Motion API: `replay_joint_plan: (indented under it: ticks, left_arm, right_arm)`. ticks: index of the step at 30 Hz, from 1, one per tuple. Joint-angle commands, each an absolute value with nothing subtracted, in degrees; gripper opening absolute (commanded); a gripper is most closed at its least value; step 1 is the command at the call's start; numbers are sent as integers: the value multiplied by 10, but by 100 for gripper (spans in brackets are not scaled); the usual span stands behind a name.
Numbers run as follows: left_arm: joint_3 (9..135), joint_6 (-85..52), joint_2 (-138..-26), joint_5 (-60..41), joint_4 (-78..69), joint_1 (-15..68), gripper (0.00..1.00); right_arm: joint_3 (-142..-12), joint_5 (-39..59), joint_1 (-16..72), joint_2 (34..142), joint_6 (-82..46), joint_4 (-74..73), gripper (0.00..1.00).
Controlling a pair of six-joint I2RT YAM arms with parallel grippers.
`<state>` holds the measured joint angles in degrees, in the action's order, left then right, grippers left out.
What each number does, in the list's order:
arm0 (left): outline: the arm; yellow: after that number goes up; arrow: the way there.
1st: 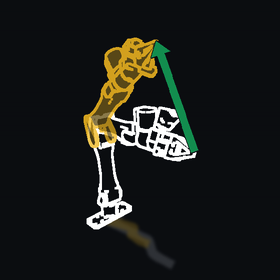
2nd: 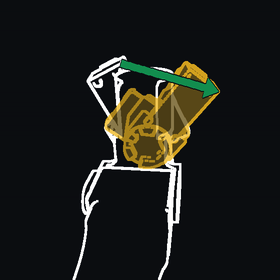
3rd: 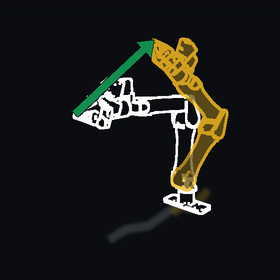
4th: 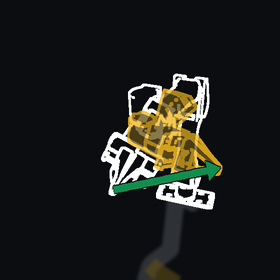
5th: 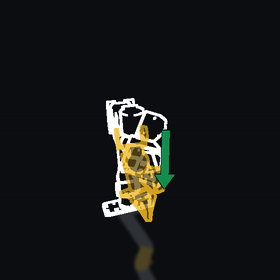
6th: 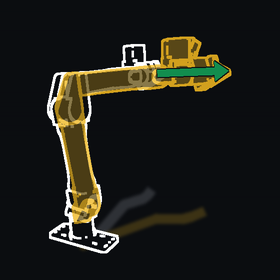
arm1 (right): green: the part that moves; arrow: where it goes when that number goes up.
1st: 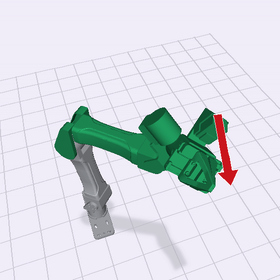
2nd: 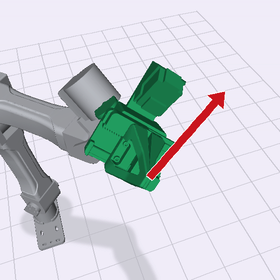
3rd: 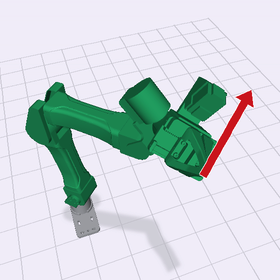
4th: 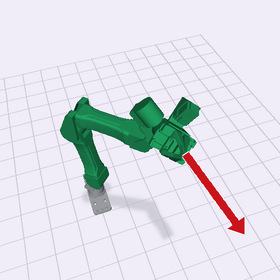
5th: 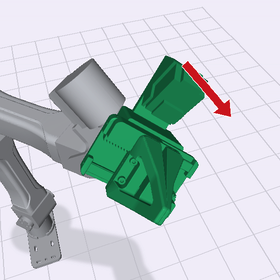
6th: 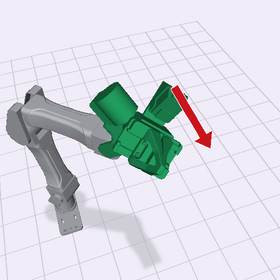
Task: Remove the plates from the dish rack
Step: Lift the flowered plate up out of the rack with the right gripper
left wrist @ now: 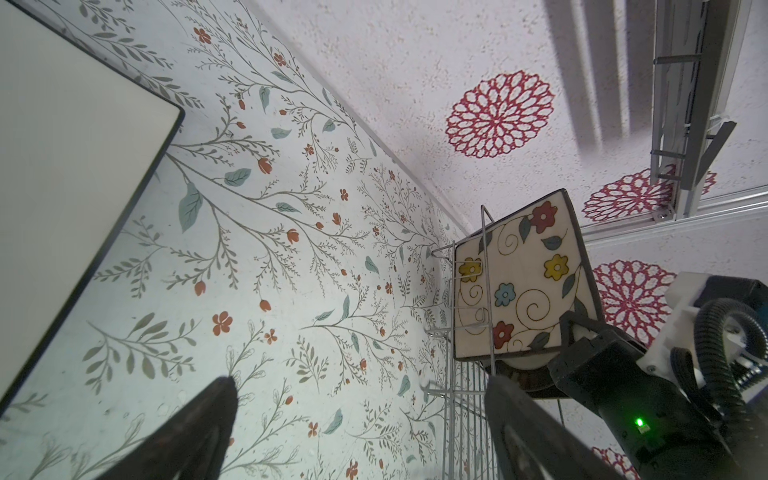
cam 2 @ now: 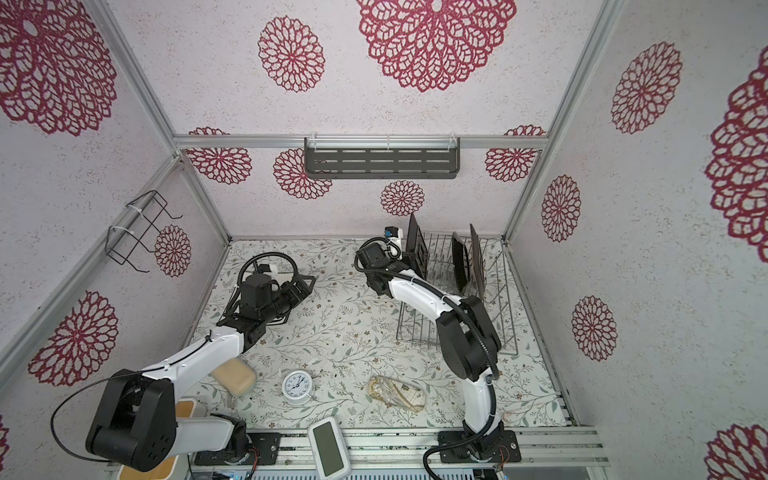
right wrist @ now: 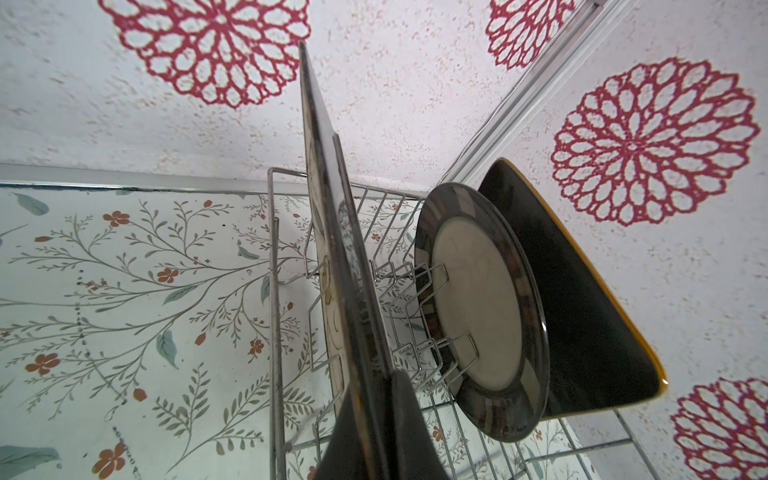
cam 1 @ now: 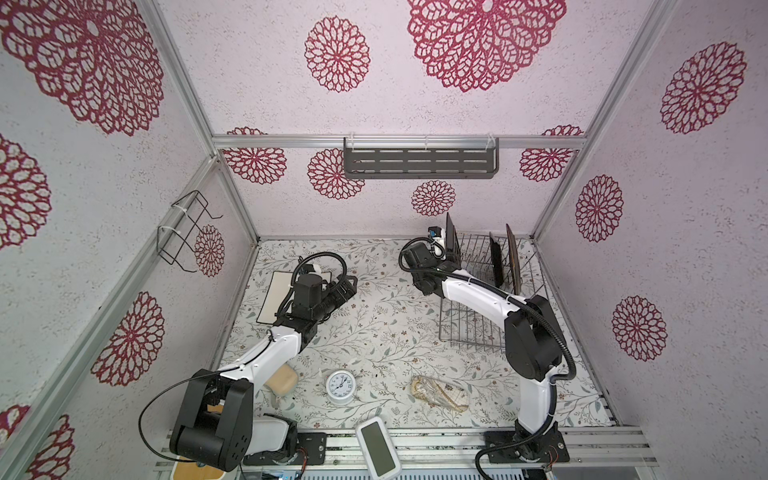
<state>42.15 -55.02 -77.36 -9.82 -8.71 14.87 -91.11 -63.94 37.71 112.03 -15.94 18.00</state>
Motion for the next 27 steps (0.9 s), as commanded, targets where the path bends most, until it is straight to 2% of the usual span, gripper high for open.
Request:
replay_joint_plan:
  ticks: [1, 27]
  left_arm:
    - [440, -539, -764, -101, -85, 145, 97]
    - [445, -546, -768, -107, -83, 146, 97]
  right_arm:
    - [-912, -705, 376, 1063, -115, 128, 0]
    - [-896, -756, 397, 998, 12, -12, 0]
